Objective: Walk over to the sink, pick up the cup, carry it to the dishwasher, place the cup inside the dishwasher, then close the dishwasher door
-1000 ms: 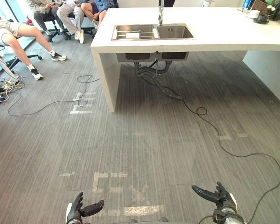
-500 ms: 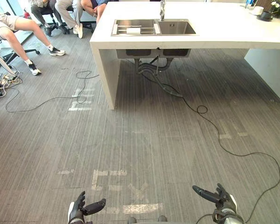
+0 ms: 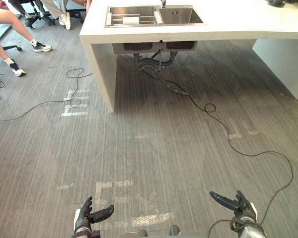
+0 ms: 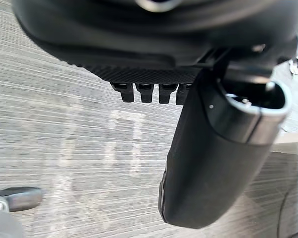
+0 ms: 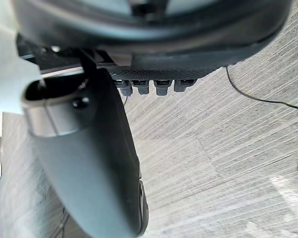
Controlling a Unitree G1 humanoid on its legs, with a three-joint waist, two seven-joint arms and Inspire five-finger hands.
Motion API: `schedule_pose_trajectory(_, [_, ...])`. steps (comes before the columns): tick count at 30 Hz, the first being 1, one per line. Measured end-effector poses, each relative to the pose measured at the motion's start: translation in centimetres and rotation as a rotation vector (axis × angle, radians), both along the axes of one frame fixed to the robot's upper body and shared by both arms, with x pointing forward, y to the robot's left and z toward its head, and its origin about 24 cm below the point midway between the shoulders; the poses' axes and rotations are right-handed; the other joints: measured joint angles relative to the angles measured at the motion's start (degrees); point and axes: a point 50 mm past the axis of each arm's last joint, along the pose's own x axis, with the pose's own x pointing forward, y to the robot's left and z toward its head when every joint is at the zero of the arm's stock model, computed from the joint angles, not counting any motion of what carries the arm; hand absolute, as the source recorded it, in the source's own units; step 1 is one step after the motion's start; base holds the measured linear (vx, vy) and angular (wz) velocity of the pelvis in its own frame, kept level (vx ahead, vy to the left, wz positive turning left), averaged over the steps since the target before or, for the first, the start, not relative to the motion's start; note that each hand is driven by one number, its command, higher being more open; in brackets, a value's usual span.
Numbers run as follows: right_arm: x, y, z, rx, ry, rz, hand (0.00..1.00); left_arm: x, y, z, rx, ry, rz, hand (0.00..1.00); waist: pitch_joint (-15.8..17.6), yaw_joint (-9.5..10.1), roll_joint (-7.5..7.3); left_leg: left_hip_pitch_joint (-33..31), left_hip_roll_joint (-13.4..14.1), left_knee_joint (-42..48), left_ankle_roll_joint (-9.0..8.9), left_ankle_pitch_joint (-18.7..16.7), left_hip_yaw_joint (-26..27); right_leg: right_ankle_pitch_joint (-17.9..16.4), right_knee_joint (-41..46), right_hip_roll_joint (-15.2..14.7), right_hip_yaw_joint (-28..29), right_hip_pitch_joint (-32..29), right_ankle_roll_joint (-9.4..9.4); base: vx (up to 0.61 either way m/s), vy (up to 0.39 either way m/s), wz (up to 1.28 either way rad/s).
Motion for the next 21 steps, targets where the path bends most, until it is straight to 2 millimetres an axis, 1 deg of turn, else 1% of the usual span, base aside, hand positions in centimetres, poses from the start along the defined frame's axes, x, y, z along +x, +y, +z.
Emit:
schedule_pose_trajectory(1, [0.0,-0.3,0.1,-0.008,0.000,0.000,1.00,0.3,-0.1,0.1,0.000,-0.009,-0.003,1.00,0.71,-0.04,0.18,1.20,-0.44,0.04,0.39,-0.33,-0.02,-0.99,6.82,-0.68,-0.46,-2.27,1.06,0.11,0.097,0.03])
schedule_pose_trajectory(2, [0.0,-0.4,0.2,-0.011,-0.001,0.001,1.00,0.5,-0.1,0.2,-0.001,-0.015,-0.004,1.00,1.18,-0.20,0.29,1.95,-0.50,0.05,0.78,-0.86,-0.19,-1.01,11.49,-1.05,-1.13,-3.99,1.10,0.13,0.093,0.17])
schedule_pose_trajectory(3, [-0.1,-0.4,0.2,-0.011,0.003,0.002,1.00,0.8,0.3,0.4,0.005,-0.031,0.003,1.00,2.24,-0.33,0.36,3.79,-1.04,0.64,1.69,-2.21,-0.96,-2.00,22.43,-2.99,-4.03,-7.99,0.72,0.16,0.073,0.20])
schedule_pose_trajectory(5, [-0.2,-0.6,0.2,-0.016,0.005,0.002,1.00,0.9,0.4,0.5,0.004,-0.037,0.013,1.00,2.65,-0.66,0.51,5.52,-1.11,0.57,1.68,-2.98,-1.55,-3.37,26.39,-4.49,-6.83,-10.31,-0.09,0.19,0.054,0.20])
schedule_pose_trajectory(6, [0.2,-0.7,0.4,-0.020,-0.003,0.008,1.00,1.1,0.5,0.6,0.003,-0.048,0.020,1.00,3.36,-0.84,0.62,6.65,-1.00,0.00,1.36,-3.24,-2.21,-4.23,25.92,-5.09,-8.88,-11.88,-0.51,0.29,0.016,0.24])
schedule_pose_trajectory(7, [0.6,-0.8,0.6,-0.026,-0.014,0.014,1.00,1.5,0.6,0.8,0.004,-0.062,0.022,1.00,4.04,-0.97,0.78,7.36,-0.51,-0.54,1.00,-3.45,-2.81,-4.52,23.25,-5.06,-10.39,-13.62,-1.05,0.25,0.008,0.24])
schedule_pose_trajectory(9, [1.4,-1.2,1.2,-0.041,-0.035,0.025,1.00,1.9,0.4,0.9,0.001,-0.072,0.022,1.00,4.82,-1.37,1.43,8.21,0.70,-1.18,0.23,-3.88,-3.22,-4.19,17.72,-4.02,-11.59,-15.69,-1.37,0.26,-0.050,0.19])
schedule_pose_trajectory(10, [1.9,-1.5,1.6,-0.056,-0.053,0.033,1.00,2.1,0.4,1.0,0.001,-0.078,0.021,1.00,5.36,-1.66,1.75,9.13,1.52,-1.27,-1.25,-4.71,-3.55,-1.81,11.91,-2.76,-11.79,-16.45,-2.23,0.41,-0.113,0.22])
schedule_pose_trajectory(11, [1.8,-1.7,1.9,-0.072,-0.063,0.038,1.00,2.2,0.4,1.0,0.007,-0.079,0.024,1.00,5.10,-1.70,1.02,10.36,1.49,-1.21,-3.17,-5.86,-3.86,3.03,7.45,-2.33,-10.93,-16.83,-4.35,0.39,-0.122,0.25])
schedule_pose_trajectory(12, [1.6,-1.8,1.9,-0.076,-0.061,0.039,1.00,2.1,0.5,1.0,0.009,-0.077,0.028,1.00,4.86,-1.83,0.57,11.25,1.38,-1.09,-3.88,-6.49,-4.33,6.36,7.29,-2.43,-10.56,-16.83,-5.98,0.55,-0.222,0.28])
schedule_pose_trajectory(13, [1.4,-2.1,2.0,-0.085,-0.049,0.041,1.00,2.0,0.0,0.7,-0.002,-0.068,0.038,1.00,4.20,-2.13,1.45,11.98,2.72,0.23,-4.89,-7.51,-4.89,6.16,9.67,-2.09,-11.31,-16.51,-7.99,0.49,-0.218,0.22])
schedule_pose_trajectory(14, [1.7,-2.0,2.1,-0.088,-0.054,0.049,1.00,2.2,-0.2,0.7,-0.008,-0.073,0.036,1.00,3.80,-2.22,1.96,10.68,3.77,3.54,-5.24,-7.70,-5.16,4.84,9.47,-1.32,-11.89,-15.88,-9.05,0.58,-0.282,0.16])
schedule_pose_trajectory(15, [2.2,-1.7,2.1,-0.087,-0.058,0.069,1.00,2.8,-0.5,0.8,-0.016,-0.088,0.034,1.00,3.96,-2.24,2.44,6.87,5.18,12.17,-5.93,-7.47,-5.18,4.13,7.67,0.01,-12.48,-14.35,-10.01,0.37,-0.203,0.09])
schedule_pose_trajectory(16, [2.6,-1.3,2.1,-0.086,-0.060,0.092,1.00,3.2,-0.7,0.9,-0.022,-0.101,0.032,1.00,4.18,-2.09,2.92,2.98,6.87,21.34,-7.32,-5.84,-5.10,3.88,5.13,1.41,-13.29,-11.68,-10.47,0.57,-0.295,0.24])
schedule_pose_trajectory(17, [2.7,-0.7,1.8,-0.078,-0.052,0.122,1.00,3.7,-1.0,1.1,-0.031,-0.118,0.030,1.00,4.67,-2.16,3.32,-2.04,9.70,34.90,-7.29,-1.76,-4.84,3.88,1.03,3.16,-14.57,-6.27,-11.08,0.48,-0.234,0.31])
schedule_pose_trajectory(18, [2.5,-0.4,1.6,-0.070,-0.043,0.132,1.00,3.9,-1.1,1.2,-0.033,-0.125,0.027,1.00,4.87,-2.08,3.33,-3.83,11.49,40.78,-6.94,-1.78,-3.96,3.84,-1.01,4.04,-15.12,-3.49,-11.34,0.57,-0.266,0.33])
schedule_pose_trajectory(19, [2.2,0.4,1.2,-0.050,-0.036,0.143,1.00,4.0,-1.1,1.3,-0.034,-0.133,0.025,1.00,5.22,-1.40,2.90,-7.13,15.10,49.58,-5.47,-2.62,-0.88,3.73,-4.87,5.37,-15.33,2.26,-11.69,0.42,-0.194,0.11])
schedule_pose_trajectory(20, [2.4,0.9,1.0,-0.037,-0.046,0.138,1.00,4.0,-1.2,1.3,-0.035,-0.133,0.021,1.00,5.54,-0.91,2.24,-10.55,16.68,52.92,-4.59,-3.21,1.39,3.70,-7.92,5.63,-14.83,6.30,-11.74,0.39,-0.178,-0.05])
schedule_pose_trajectory(21, [2.7,1.1,1.1,-0.036,-0.060,0.138,1.00,4.1,-1.4,1.3,-0.038,-0.133,0.012,1.00,5.61,-0.55,2.07,-13.30,16.64,52.53,-4.61,-3.23,2.29,3.70,-9.68,5.57,-14.12,8.06,-11.74,0.35,-0.111,-0.21])
